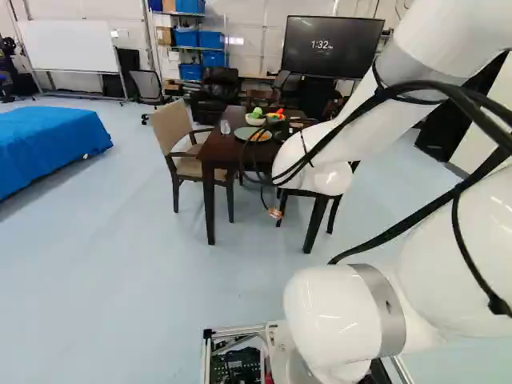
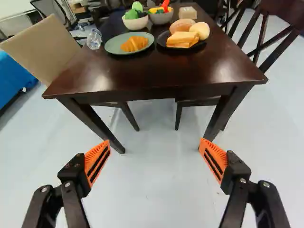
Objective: Move the croissant to the empty plate
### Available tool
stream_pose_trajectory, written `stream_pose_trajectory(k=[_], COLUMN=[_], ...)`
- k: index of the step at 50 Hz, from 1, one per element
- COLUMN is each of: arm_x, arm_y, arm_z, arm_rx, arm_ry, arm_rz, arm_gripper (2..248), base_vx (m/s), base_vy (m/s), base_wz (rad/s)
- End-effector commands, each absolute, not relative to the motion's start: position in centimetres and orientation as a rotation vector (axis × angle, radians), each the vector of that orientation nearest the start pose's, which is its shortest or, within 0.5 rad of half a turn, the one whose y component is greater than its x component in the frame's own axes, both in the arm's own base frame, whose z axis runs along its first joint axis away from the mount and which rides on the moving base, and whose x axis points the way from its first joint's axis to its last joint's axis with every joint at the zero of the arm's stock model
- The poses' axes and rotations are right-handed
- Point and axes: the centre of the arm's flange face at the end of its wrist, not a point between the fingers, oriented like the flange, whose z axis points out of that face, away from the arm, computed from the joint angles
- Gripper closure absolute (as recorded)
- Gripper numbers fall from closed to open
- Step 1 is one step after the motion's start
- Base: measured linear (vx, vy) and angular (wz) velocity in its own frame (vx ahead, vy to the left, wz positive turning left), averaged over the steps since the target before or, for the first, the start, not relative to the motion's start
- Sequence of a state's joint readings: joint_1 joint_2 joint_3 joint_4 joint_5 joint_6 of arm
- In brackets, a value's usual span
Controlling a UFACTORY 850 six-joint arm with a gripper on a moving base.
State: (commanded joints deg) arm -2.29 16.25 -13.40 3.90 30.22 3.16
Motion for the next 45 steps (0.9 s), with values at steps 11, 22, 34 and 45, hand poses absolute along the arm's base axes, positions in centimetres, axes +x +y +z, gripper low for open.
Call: stream_pose_trajectory(k=[11, 22, 34, 45], arm_x=[30.0, 29.2, 28.4, 27.8], arm_y=[-1.2, -0.8, -0.5, -0.3], arm_z=[38.8, 38.1, 37.5, 37.1], arm_rx=[-2.675, -2.644, -2.613, -2.59], arm_ry=[0.173, 0.12, 0.073, 0.041], arm_rz=[-1.634, -1.693, -1.745, -1.78], arm_gripper=[3, 3, 3, 3], base_vx=[0.0, 0.0, 0.0, 0.0], base_vy=[0.0, 0.0, 0.0, 0.0], base_wz=[0.0, 0.0, 0.0, 0.0])
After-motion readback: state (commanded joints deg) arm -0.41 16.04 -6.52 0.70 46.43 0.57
